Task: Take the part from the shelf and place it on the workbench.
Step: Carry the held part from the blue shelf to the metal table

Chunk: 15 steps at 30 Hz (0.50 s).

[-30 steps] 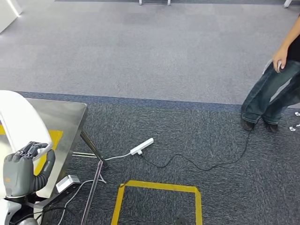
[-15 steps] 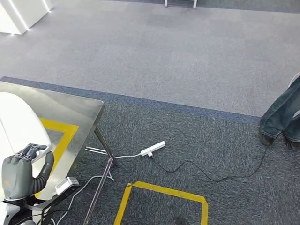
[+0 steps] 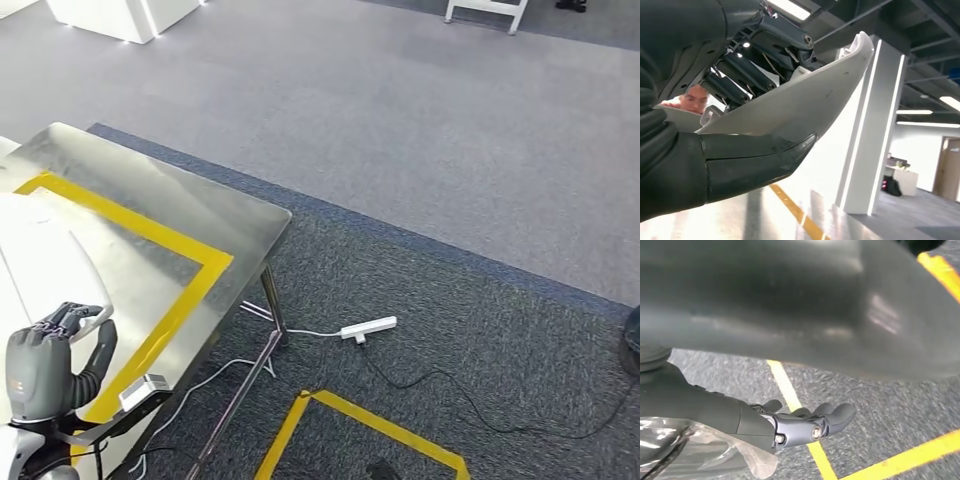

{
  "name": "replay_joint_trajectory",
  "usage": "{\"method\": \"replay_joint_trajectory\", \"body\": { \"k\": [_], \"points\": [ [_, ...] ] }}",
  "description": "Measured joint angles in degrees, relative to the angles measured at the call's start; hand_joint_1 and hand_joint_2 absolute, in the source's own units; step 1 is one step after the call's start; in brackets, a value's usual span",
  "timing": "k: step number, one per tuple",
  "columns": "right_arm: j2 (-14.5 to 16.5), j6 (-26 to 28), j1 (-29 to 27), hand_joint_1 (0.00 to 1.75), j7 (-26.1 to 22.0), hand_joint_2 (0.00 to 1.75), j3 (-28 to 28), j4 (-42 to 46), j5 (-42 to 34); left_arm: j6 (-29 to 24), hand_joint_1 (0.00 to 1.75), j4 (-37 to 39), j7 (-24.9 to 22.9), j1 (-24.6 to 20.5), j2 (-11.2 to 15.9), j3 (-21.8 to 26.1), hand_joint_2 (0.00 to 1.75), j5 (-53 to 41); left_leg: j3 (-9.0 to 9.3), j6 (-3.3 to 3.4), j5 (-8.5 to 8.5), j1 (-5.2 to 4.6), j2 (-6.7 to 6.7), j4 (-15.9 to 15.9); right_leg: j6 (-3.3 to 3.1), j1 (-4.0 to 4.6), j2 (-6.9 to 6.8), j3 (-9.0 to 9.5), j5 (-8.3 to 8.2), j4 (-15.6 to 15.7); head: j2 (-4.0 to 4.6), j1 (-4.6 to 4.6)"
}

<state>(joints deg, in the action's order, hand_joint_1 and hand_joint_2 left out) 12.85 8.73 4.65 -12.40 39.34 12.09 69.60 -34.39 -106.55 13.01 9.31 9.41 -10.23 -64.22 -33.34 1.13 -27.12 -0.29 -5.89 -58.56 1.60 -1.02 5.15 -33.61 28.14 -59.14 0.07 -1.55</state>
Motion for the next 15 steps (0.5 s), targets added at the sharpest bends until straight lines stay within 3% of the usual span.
{"method": "replay_joint_trajectory", "body": {
  "k": [2,3,5,7,9,10,11,13,15],
  "points": [
    [0.0,-0.4,-0.1,0.0,0.4,0.0,0.0,0.0,-0.1,0.1,1.75,0.0,0.0,-0.1,0.0,-0.1,1.75,0.0,-0.4,-0.58,0.11,0.24,-1.24,-0.1,-0.2,0.05,-0.52,0.58,0.18,0.5,0.0,0.01],
    [0.0,-0.4,-0.1,0.0,0.5,0.0,0.0,0.0,-0.2,0.2,1.75,0.0,0.0,-0.1,0.0,-0.1,1.75,0.0,-0.52,-0.86,-0.04,0.27,-0.91,-0.3,-0.4,0.03,-1.15,0.75,0.13,0.6,0.0,0.05],
    [0.1,-0.5,-0.1,0.0,0.5,0.0,0.0,0.0,-0.3,0.2,1.75,0.0,0.0,-0.4,0.1,-0.1,1.75,0.0,-1.76,-1.47,-1.85,0.15,1.8,-3.1,-0.99,-0.11,-2.65,1.18,0.17,1.0,0.0,0.33],
    [0.1,-0.5,-0.4,0.0,0.5,0.0,0.0,0.0,-0.3,0.2,1.75,0.0,0.0,-0.7,0.1,-0.2,1.75,0.0,-4.99,-2.08,-5.3,0.26,4.67,-10.0,-1.48,-0.02,-4.32,1.51,0.5,1.1,0.0,0.55],
    [0.1,-0.5,-0.7,0.0,0.5,0.0,0.0,0.0,-0.5,0.3,1.75,0.1,0.0,-0.7,0.0,-0.3,1.75,0.0,-7.86,-2.49,-6.99,0.63,5.27,-15.7,-1.59,0.01,-6.07,1.77,0.86,1.0,0.0,0.55],
    [0.1,-0.5,-0.8,0.0,0.4,0.0,0.0,0.0,-0.7,0.3,1.75,0.1,0.0,-0.8,0.0,-0.3,1.75,0.1,-7.98,-2.62,-6.24,0.79,5.4,-15.8,-1.54,0.01,-6.86,1.94,1.04,1.0,0.0,0.55],
    [0.1,-0.5,-0.9,0.0,0.3,0.0,0.0,0.0,-0.8,0.3,1.75,0.2,0.0,-0.8,0.0,-0.4,1.75,0.1,-6.96,-2.67,-4.47,0.91,5.69,-13.6,-1.45,0.01,-7.59,2.19,1.23,1.0,0.0,0.56],
    [0.1,-0.5,-0.9,0.0,0.1,0.0,0.0,0.0,-1.1,0.4,1.75,0.2,0.0,-1.2,0.0,-0.5,1.75,0.4,-3.21,-2.52,-0.62,0.75,7.69,-6.1,-1.09,0.11,-8.84,2.75,1.68,1.0,0.0,0.57],
    [0.1,-0.3,-1.1,0.0,-0.3,0.0,0.1,0.0,-1.6,0.5,1.75,0.4,0.1,-1.9,0.0,-0.7,1.75,0.5,-1.01,-2.0,0.61,0.28,9.5,-1.2,-0.53,0.43,-10.03,3.08,2.1,1.0,0.0,0.53]
  ]
}}
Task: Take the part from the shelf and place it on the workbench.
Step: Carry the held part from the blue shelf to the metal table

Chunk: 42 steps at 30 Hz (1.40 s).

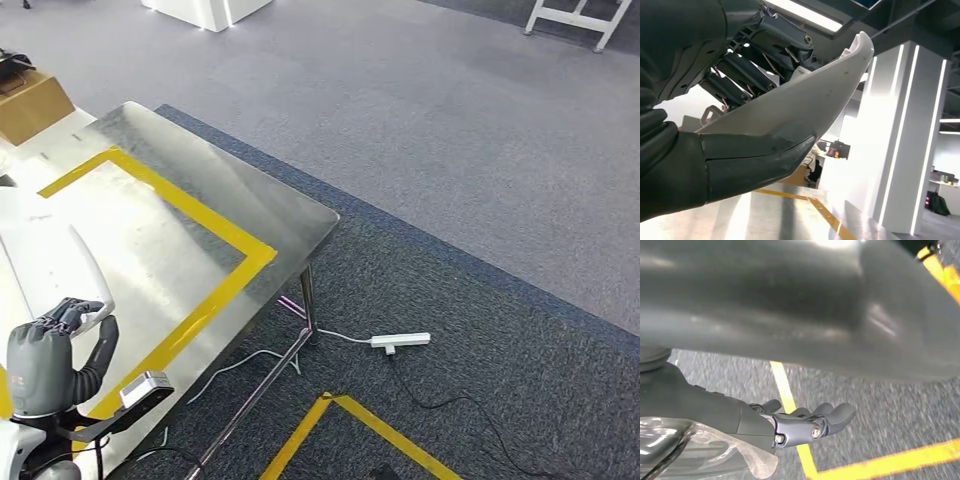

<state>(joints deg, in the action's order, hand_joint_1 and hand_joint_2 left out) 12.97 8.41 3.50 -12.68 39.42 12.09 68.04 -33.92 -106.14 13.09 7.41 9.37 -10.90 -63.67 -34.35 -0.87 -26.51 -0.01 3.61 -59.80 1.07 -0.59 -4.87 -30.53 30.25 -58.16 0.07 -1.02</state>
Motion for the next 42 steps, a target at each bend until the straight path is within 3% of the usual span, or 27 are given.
{"method": "replay_joint_trajectory", "body": {
  "k": [1,3,5,7,8,9,10,11,12,14,16,19,21,23,25,26,27,28,30,32,34,35,37,39,40,42],
  "points": [
    [0.0,0.1,-0.1,0.0,-0.2,0.0,0.0,0.0,-0.2,0.0,1.75,0.1,0.1,-0.3,0.0,-0.1,1.75,0.1,0.14,0.29,-0.3,-0.24,0.09,0.6,0.29,0.14,-0.62,0.13,0.14,0.1,0.0,0.0],
    [0.0,0.3,-0.2,0.0,-0.4,0.0,0.1,0.0,-0.6,0.1,1.75,0.5,0.2,-0.7,-0.1,-0.3,1.75,0.1,0.18,1.01,-0.26,-0.18,-1.08,1.0,0.95,0.12,-1.36,0.45,0.51,0.2,0.0,-0.03],
    [-0.1,0.3,-0.3,0.0,-0.6,0.0,0.1,0.0,-0.7,0.1,1.75,0.8,0.2,-1.0,-0.2,-0.5,1.75,0.1,0.54,1.75,-0.13,0.1,-2.19,1.5,1.52,-0.07,0.88,-0.39,1.99,-1.9,0.0,-0.19],
    [-0.1,0.3,-0.5,0.0,-0.6,0.0,0.1,0.0,-0.8,0.1,1.75,1.1,0.3,-1.5,-0.4,-0.7,1.75,0.1,0.73,2.35,-0.16,0.2,-3.34,1.6,1.72,-0.16,3.94,-4.12,5.15,-8.9,0.0,-0.43],
    [-0.1,0.3,-0.7,0.0,-0.6,0.0,0.2,0.0,-0.8,0.1,1.75,1.2,0.3,-1.7,-0.5,-0.8,1.75,0.1,0.74,2.54,-0.22,0.15,-4.0,1.6,1.73,-0.13,4.53,-6.48,6.57,-13.0,0.0,-0.49],
    [-0.1,0.3,-0.9,0.0,-0.6,0.0,0.2,0.0,-0.8,0.1,1.75,1.4,0.3,-1.7,-0.6,-0.9,1.75,0.1,0.79,2.62,-0.27,0.09,-4.73,1.6,1.71,-0.1,4.72,-8.37,7.11,-15.9,0.0,-0.5],
    [-0.2,0.3,-1.1,0.0,-0.6,0.0,0.2,0.0,-0.8,0.1,1.75,1.6,0.3,-1.7,-0.6,-1.0,1.75,0.1,0.87,2.65,-0.31,0.04,-5.47,1.6,1.65,-0.08,4.8,-9.31,6.46,-16.7,0.0,-0.5],
    [-0.2,0.3,-1.2,0.0,-0.6,0.0,0.2,0.0,-0.8,0.1,1.75,1.7,0.3,-1.7,-0.7,-1.1,1.75,0.1,1.0,2.63,-0.37,0.02,-6.24,1.6,1.53,-0.07,4.96,-9.06,4.65,-15.1,0.0,-0.51],
    [-0.3,0.4,-1.2,0.0,-0.6,0.0,0.2,0.0,-0.8,0.1,1.75,1.9,0.3,-1.8,-0.7,-1.2,1.75,0.1,1.17,2.54,-0.46,0.04,-7.03,1.5,1.35,-0.08,5.44,-7.75,2.1,-11.4,0.0,-0.51],
    [-0.4,0.4,-1.3,0.0,-0.6,0.0,0.2,0.0,-0.9,0.1,1.75,2.0,0.3,-1.8,-0.8,-1.3,1.75,0.1,1.35,2.2,-0.71,0.03,-8.29,1.4,0.97,-0.23,7.65,-4.68,-1.52,-3.9,0.0,-0.49],
    [-0.4,0.4,-1.3,0.0,-0.6,0.0,0.2,0.0,-0.9,0.1,1.75,2.2,0.3,-2.0,-0.8,-1.4,1.75,0.1,1.14,1.74,-0.84,0.07,-9.26,1.2,0.77,-0.39,9.3,-2.95,-1.96,-0.7,0.0,-0.44],
    [-0.5,0.4,-1.3,0.0,-0.6,0.0,0.2,0.0,-1.1,0.1,1.75,2.4,0.4,-2.1,-0.9,-1.5,1.75,0.1,0.81,0.79,-0.64,0.46,-10.61,1.4,0.26,-0.24,8.17,-2.24,-1.87,-0.1,0.0,-0.48],
    [-0.5,0.6,-1.3,0.0,-0.7,0.0,0.4,0.1,-1.5,0.1,1.75,2.6,0.5,-2.4,-0.9,-1.6,1.75,0.1,0.17,0.09,-1.65,0.35,-8.61,-0.1,-0.35,-0.4,6.81,-1.69,-1.99,0.5,0.0,-0.2],
    [-0.6,0.6,-1.4,0.0,-0.8,0.0,0.7,0.1,-2.1,0.2,1.75,2.9,0.6,-3.2,-1.0,-1.9,1.75,0.1,-2.47,-0.58,-4.56,0.33,-5.35,-5.8,-0.82,-0.45,5.26,-1.18,-1.83,0.8,0.0,0.13],
    [-0.7,0.7,-1.6,0.0,-0.9,0.0,1.1,0.1,-2.6,0.3,1.75,3.5,0.6,-3.9,-1.1,-2.4,1.75,0.1,-5.95,-1.06,-7.02,0.62,-4.24,-12.7,-1.03,-0.4,3.62,-0.91,-1.49,0.8,0.0,0.19],
    [-0.7,0.7,-1.7,0.0,-1.0,0.0,1.4,0.1,-2.9,0.3,1.75,3.8,0.6,-4.1,-1.2,-2.6,1.75,0.1,-6.75,-1.2,-6.92,0.75,-4.09,-14.1,-1.04,-0.39,2.86,-0.76,-1.31,0.8,0.0,0.21],
    [-0.8,0.7,-1.7,0.0,-1.1,0.0,1.6,0.1,-3.1,0.3,1.75,4.2,0.7,-4.5,-1.2,-2.9,1.75,0.1,-6.45,-1.25,-5.68,0.84,-3.92,-13.3,-0.98,-0.39,2.16,-0.56,-1.13,0.8,0.0,0.21],
    [-0.8,0.8,-1.7,0.0,-1.2,0.0,1.9,0.1,-3.3,0.4,1.75,4.5,0.7,-4.9,-1.3,-3.2,1.75,0.1,-5.12,-1.21,-3.62,0.88,-3.51,-10.4,-0.88,-0.39,1.49,-0.28,-0.93,0.8,0.0,0.21],
    [-0.8,0.8,-1.7,0.0,-1.4,0.0,2.2,0.1,-3.6,0.5,1.75,5.0,0.6,-6.1,-1.4,-3.8,1.75,0.1,-1.5,-0.73,-0.14,0.46,-0.72,-2.8,-0.44,-0.18,0.33,0.27,-0.47,0.7,0.0,0.25],
    [-0.9,0.9,-1.7,0.0,-1.4,0.0,2.6,0.1,-3.9,0.6,1.75,5.4,0.7,-7.2,-1.6,-4.5,1.75,0.1,0.15,0.12,0.53,-0.14,1.38,1.0,0.17,0.21,-0.84,0.58,-0.06,0.8,0.0,0.23],
    [-1.0,1.0,-1.7,0.0,-1.5,0.0,2.9,0.1,-4.0,0.8,1.75,5.7,0.7,-7.8,-1.8,-5.2,1.75,0.1,0.11,0.91,0.26,-0.29,0.4,1.4,0.74,0.4,-2.28,0.93,0.26,1.0,0.0,0.17],
    [-1.1,1.0,-1.7,0.0,-1.6,0.0,3.1,0.2,-4.1,0.8,1.75,5.8,0.7,-8.0,-1.9,-5.5,1.75,0.1,0.22,1.24,0.34,-0.17,-0.32,1.6,1.06,0.33,-2.12,1.02,0.64,0.8,0.0,0.11],
    [-1.2,1.1,-1.6,0.0,-1.8,0.0,3.3,0.3,-4.3,0.9,1.75,6.2,0.7,-8.8,-2.2,-6.3,1.75,0.1,0.5,1.97,0.54,0.18,-1.79,2.0,1.56,0.11,0.56,-0.29,2.71,-2.3,0.0,-0.12],
    [-1.3,1.1,-1.7,0.0,-1.8,0.0,3.6,0.3,-4.5,1.0,1.75,6.7,0.7,-9.7,-2.6,-7.2,1.75,0.1,0.52,2.42,0.55,0.3,-3.28,2.1,1.68,-0.03,3.83,-4.24,6.02,-9.9,0.0,-0.38],
    [-1.4,1.1,-1.8,0.0,-1.8,0.0,3.8,0.3,-4.5,1.1,1.75,7.0,0.7,-10.0,-2.8,-7.6,1.75,0.1,0.53,2.52,0.53,0.28,-4.08,2.1,1.69,-0.03,4.44,-6.41,7.06,-13.6,0.0,-0.45],
    [-1.6,1.1,-2.1,0.0,-1.8,0.0,4.1,0.3,-4.6,1.2,1.75,7.6,0.6,-10.2,-3.1,-8.4,1.75,0.1,0.65,2.56,0.47,0.25,-5.71,2.0,1.63,-0.01,4.78,-8.55,6.08,-15.8,0.0,-0.45]
  ]
}}
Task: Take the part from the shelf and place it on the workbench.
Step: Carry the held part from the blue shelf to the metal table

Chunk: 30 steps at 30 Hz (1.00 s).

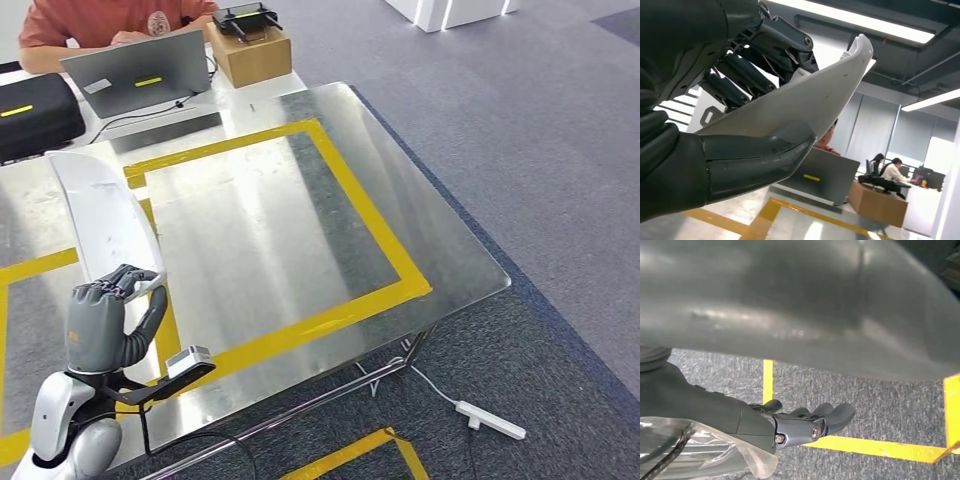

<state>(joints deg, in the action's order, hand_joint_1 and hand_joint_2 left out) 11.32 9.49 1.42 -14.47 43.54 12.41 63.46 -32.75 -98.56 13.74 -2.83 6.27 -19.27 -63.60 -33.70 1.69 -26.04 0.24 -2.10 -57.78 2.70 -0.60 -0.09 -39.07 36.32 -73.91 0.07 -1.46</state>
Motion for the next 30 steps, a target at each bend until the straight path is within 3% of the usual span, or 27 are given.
{"method": "replay_joint_trajectory", "body": {
  "k": [2,4,6,7,8,9,11,13,15,16,17,19,21,22,24,25,27,28,30],
  "points": [
    [-0.2,0.0,-0.1,0.0,0.0,0.0,0.3,0.0,-0.1,0.0,1.75,0.4,-0.1,-0.3,-0.1,-0.5,1.75,0.0,0.16,-0.13,-0.11,0.04,-1.38,-0.1,-0.12,-0.06,0.36,1.11,-3.74,4.3,0.0,0.0],
    [-0.4,0.0,-0.1,0.0,0.0,0.0,0.4,0.0,-0.1,0.0,1.75,0.7,-0.2,-0.8,-0.3,-1.0,1.75,-0.1,0.11,-0.53,-0.37,0.06,-2.52,-0.4,-0.24,-0.36,2.74,3.66,-7.07,11.0,0.0,-0.01],
    [-0.6,-0.1,-0.1,0.0,-0.1,0.0,0.6,0.1,-0.1,0.0,1.75,1.0,-0.5,-1.4,-0.3,-1.5,1.75,-0.1,-0.38,-1.12,-0.49,0.15,-3.75,-0.8,-0.4,-0.65,5.18,5.41,-8.07,14.9,0.0,0.04],
    [-0.6,-0.1,-0.2,0.0,-0.2,0.0,0.7,0.1,-0.1,0.0,1.75,1.1,-0.6,-1.6,-0.4,-1.6,1.75,-0.1,-0.64,-1.47,-0.39,0.25,-4.37,-0.9,-0.58,-0.62,5.55,5.68,-7.82,15.1,0.0,0.07],
    [-0.6,-0.1,-0.2,0.0,-0.2,0.0,0.8,0.1,-0.1,0.0,1.75,1.3,-0.6,-1.7,-0.4,-1.8,1.75,-0.1,-0.83,-1.82,-0.26,0.4,-5.05,-0.8,-0.87,-0.6,4.94,5.87,-7.89,15.3,0.0,0.09],
    [-0.7,-0.1,-0.2,0.0,-0.2,0.0,0.8,0.1,-0.1,-0.1,1.75,1.4,-0.7,-1.7,-0.3,-1.9,1.75,-0.1,-0.9,-2.16,-0.29,0.44,-4.9,-0.9,-1.2,-0.6,4.28,6.0,-7.95,15.4,0.0,0.09],
    [-0.7,-0.1,-0.1,0.0,-0.3,0.0,0.9,0.1,-0.1,-0.1,1.75,1.6,-0.7,-2.0,-0.3,-2.1,1.75,0.0,-1.87,-2.79,-1.62,0.27,-2.38,-3.1,-1.91,-0.72,2.76,6.41,-7.98,15.7,0.0,0.38],
    [-0.7,-0.1,-0.2,0.0,-0.4,0.0,0.9,0.2,-0.1,-0.1,1.75,1.8,-0.8,-2.4,-0.3,-2.3,1.75,0.0,-4.75,-3.3,-4.66,0.28,0.72,-9.3,-2.47,-0.58,1.06,6.75,-7.72,15.8,0.0,0.65],
    [-0.7,-0.1,-0.4,0.0,-0.4,0.0,1.0,0.2,-0.1,-0.1,1.75,2.2,-0.8,-2.4,-0.3,-2.5,1.75,0.0,-7.54,-3.54,-6.48,0.44,1.47,-15.0,-2.75,-0.45,-0.74,6.99,-7.42,15.8,0.0,0.66],
    [-0.7,-0.1,-0.4,0.0,-0.4,0.0,1.1,0.2,-0.1,-0.1,1.75,2.3,-0.8,-2.4,-0.3,-2.6,1.75,0.0,-7.74,-3.52,-5.97,0.45,1.59,-15.3,-2.78,-0.39,-1.55,7.1,-7.29,15.8,0.0,0.67],
    [-0.8,-0.1,-0.4,0.0,-0.4,0.0,1.1,0.2,-0.1,-0.1,1.75,2.5,-0.8,-2.4,-0.3,-2.6,1.75,0.0,-6.9,-3.37,-4.53,0.42,1.83,-13.6,-2.76,-0.32,-2.33,7.25,-7.15,15.8,0.0,0.68],
    [-0.7,-0.2,-0.4,0.0,-0.5,0.0,1.2,0.2,0.0,-0.1,1.75,2.6,-1.0,-2.4,-0.3,-2.7,1.75,-0.1,-3.26,-2.62,-1.17,-0.03,3.88,-6.6,-2.58,-0.08,-3.71,7.68,-6.85,15.8,0.0,0.65],
    [-0.7,-0.2,-0.3,0.0,-0.6,0.0,1.2,0.2,0.1,-0.1,1.75,2.6,-1.1,-2.6,-0.3,-2.9,1.75,-0.1,-0.84,-1.73,0.04,-0.74,6.08,-1.6,-2.16,0.26,-4.94,7.97,-6.52,15.8,0.0,0.6],
    [-0.7,-0.2,-0.3,0.0,-0.6,0.0,1.2,0.2,0.1,-0.1,1.75,2.6,-1.2,-2.7,-0.3,-2.9,1.75,-0.1,-0.61,-1.42,-0.16,-1.0,6.41,-0.9,-1.92,0.38,-5.57,8.08,-6.4,15.9,0.0,0.59],
    [-0.7,-0.2,-0.1,0.0,-0.6,0.0,1.3,0.3,0.1,-0.1,1.75,2.6,-1.3,-2.6,-0.2,-3.0,1.75,-0.1,-0.53,-0.87,0.04,-0.87,5.11,-0.3,-1.39,0.44,-6.63,8.41,-6.16,16.2,0.0,0.57],
    [-0.7,-0.2,0.0,0.0,-0.6,0.0,1.3,0.3,0.1,-0.1,1.75,2.6,-1.3,-2.6,-0.2,-3.0,1.75,-0.1,-0.27,-0.55,0.25,-0.65,4.45,0.2,-1.1,0.41,-6.06,8.42,-5.73,15.9,0.0,0.51],
    [-0.7,-0.2,0.1,0.0,-0.7,0.0,1.3,0.3,0.1,0.0,1.75,2.6,-1.4,-2.7,-0.3,-3.0,1.75,-0.2,0.23,-0.03,0.68,-0.16,3.14,0.9,-0.64,0.26,-3.07,6.67,-3.37,11.9,0.0,0.17],
    [-0.7,-0.2,0.1,0.0,-0.7,0.0,1.4,0.4,0.1,0.0,1.75,2.6,-1.4,-2.8,-0.4,-3.0,1.75,-0.2,0.24,0.11,0.71,-0.12,2.51,1.0,-0.5,0.19,-1.41,4.89,-1.64,8.2,0.0,0.0],
    [-0.7,-0.3,0.0,0.0,-0.7,0.0,1.6,0.4,0.1,0.0,1.75,2.6,-1.4,-2.7,-0.5,-3.1,1.75,-0.2,0.2,0.2,0.66,-0.11,1.08,1.0,-0.29,0.09,-0.2,1.03,0.62,1.3,0.0,-0.12]
  ]
}}
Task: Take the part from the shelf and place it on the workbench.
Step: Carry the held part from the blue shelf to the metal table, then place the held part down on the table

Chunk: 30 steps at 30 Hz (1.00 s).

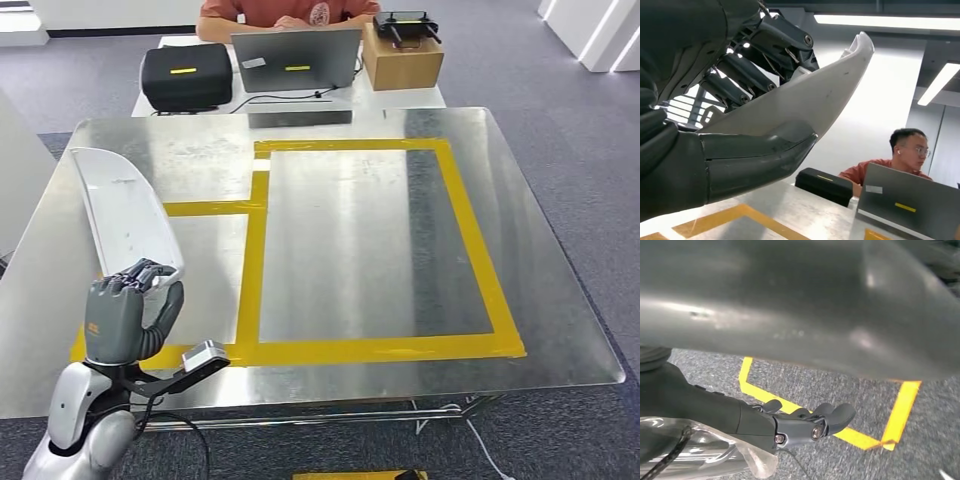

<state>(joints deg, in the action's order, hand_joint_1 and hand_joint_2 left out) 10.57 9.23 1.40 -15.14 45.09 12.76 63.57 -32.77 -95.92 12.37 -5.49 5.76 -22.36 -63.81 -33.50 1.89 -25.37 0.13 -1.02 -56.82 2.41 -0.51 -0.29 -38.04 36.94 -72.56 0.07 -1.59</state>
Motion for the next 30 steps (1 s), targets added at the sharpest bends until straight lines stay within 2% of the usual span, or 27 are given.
{"method": "replay_joint_trajectory", "body": {
  "k": [1,2,4,5,6,7,8,11,15,17,22,30],
  "points": [
    [0.0,0.0,-0.1,0.0,0.0,0.0,0.1,0.0,0.0,0.0,1.75,0.0,0.0,0.1,0.0,0.0,1.75,0.0,0.02,0.0,-0.03,0.01,-0.77,0.0,0.08,-0.04,0.12,-0.95,-0.34,-1.1,0.0,-0.01],
    [0.0,0.0,-0.2,0.0,0.0,0.0,0.1,0.0,0.0,0.0,1.75,0.1,0.0,0.1,0.0,0.0,1.75,0.0,0.07,-0.06,-0.06,0.04,-1.61,-0.1,0.12,-0.1,0.24,-0.73,-1.93,0.2,0.0,-0.01],
    [0.0,0.0,-0.3,0.0,-0.1,0.0,0.2,0.0,0.0,0.0,1.75,0.1,0.0,0.1,0.0,-0.1,1.75,-0.1,0.16,-0.39,-0.27,0.16,-3.06,-0.3,0.14,-0.41,1.67,2.1,-6.36,7.5,0.0,-0.02],
    [-0.1,0.0,-0.2,0.0,-0.3,0.0,0.2,0.0,0.1,0.0,1.75,0.2,-0.1,0.0,0.0,-0.1,1.75,-0.2,0.04,-0.67,-0.45,0.11,-3.68,-0.7,0.05,-0.58,2.64,3.6,-7.78,11.1,0.0,-0.03],
    [-0.1,-0.1,-0.2,0.0,-0.5,0.0,0.3,0.0,0.0,0.1,1.75,0.2,-0.1,0.0,0.0,-0.1,1.75,-0.3,-0.15,-0.98,-0.56,0.09,-4.13,-0.9,-0.12,-0.69,3.45,4.65,-8.4,13.4,0.0,-0.02],
    [-0.1,-0.2,-0.1,0.0,-0.7,0.0,0.3,0.0,0.0,0.1,1.75,0.2,-0.2,0.0,0.0,-0.1,1.75,-0.4,-0.36,-1.23,-0.64,0.05,-4.46,-1.2,-0.31,-0.74,3.89,5.13,-8.39,14.3,0.0,-0.02],
    [-0.1,-0.3,0.0,0.0,-1.0,0.0,0.4,0.0,-0.1,0.2,1.75,0.2,-0.2,0.1,0.1,-0.1,1.75,-0.5,-0.55,-1.13,-0.63,0.0,-4.72,-1.3,-0.47,-0.74,3.81,5.29,-8.36,14.6,0.0,0.0],
    [-0.1,-0.8,0.1,0.0,-1.4,0.0,0.6,0.0,-0.3,0.6,1.75,0.2,-0.1,0.2,0.3,-0.3,1.75,-0.6,-0.51,-0.05,-0.51,0.02,-4.79,-1.2,-0.54,-0.69,3.76,5.38,-8.52,14.6,0.0,0.06],
    [-0.1,-1.0,0.1,0.0,-1.8,0.0,0.8,0.0,0.0,2.4,1.75,0.8,0.0,0.0,0.4,-0.6,1.75,-0.6,-0.18,0.07,-0.49,0.03,-4.69,-0.8,-0.88,-0.52,3.86,5.47,-8.37,14.6,0.0,0.07],
    [-0.1,-1.1,0.2,0.0,-1.9,0.0,0.9,0.0,0.1,3.0,1.75,1.3,0.0,0.0,0.4,-0.8,1.75,-0.5,-0.12,-0.15,-0.49,0.05,-4.68,-0.7,-1.05,-0.46,3.86,5.49,-8.3,14.6,0.0,0.07],
    [-0.1,-1.5,0.3,0.0,-2.0,0.0,1.1,0.0,0.4,5.2,1.75,3.6,-0.7,-0.5,0.4,-1.2,1.75,-0.8,-0.09,-1.83,-0.58,0.21,-4.67,-0.5,-1.27,-0.36,3.84,5.51,-8.19,14.5,0.0,0.03],
    [-0.1,-1.8,0.5,0.0,-2.0,0.0,1.1,0.0,1.2,7.5,1.75,10.9,-2.3,-1.2,0.4,-1.3,1.75,-2.4,-0.1,-2.01,-0.61,0.09,-4.67,-0.5,-1.25,-0.51,3.78,5.72,-8.18,14.7,0.0,0.02]
  ]
}}
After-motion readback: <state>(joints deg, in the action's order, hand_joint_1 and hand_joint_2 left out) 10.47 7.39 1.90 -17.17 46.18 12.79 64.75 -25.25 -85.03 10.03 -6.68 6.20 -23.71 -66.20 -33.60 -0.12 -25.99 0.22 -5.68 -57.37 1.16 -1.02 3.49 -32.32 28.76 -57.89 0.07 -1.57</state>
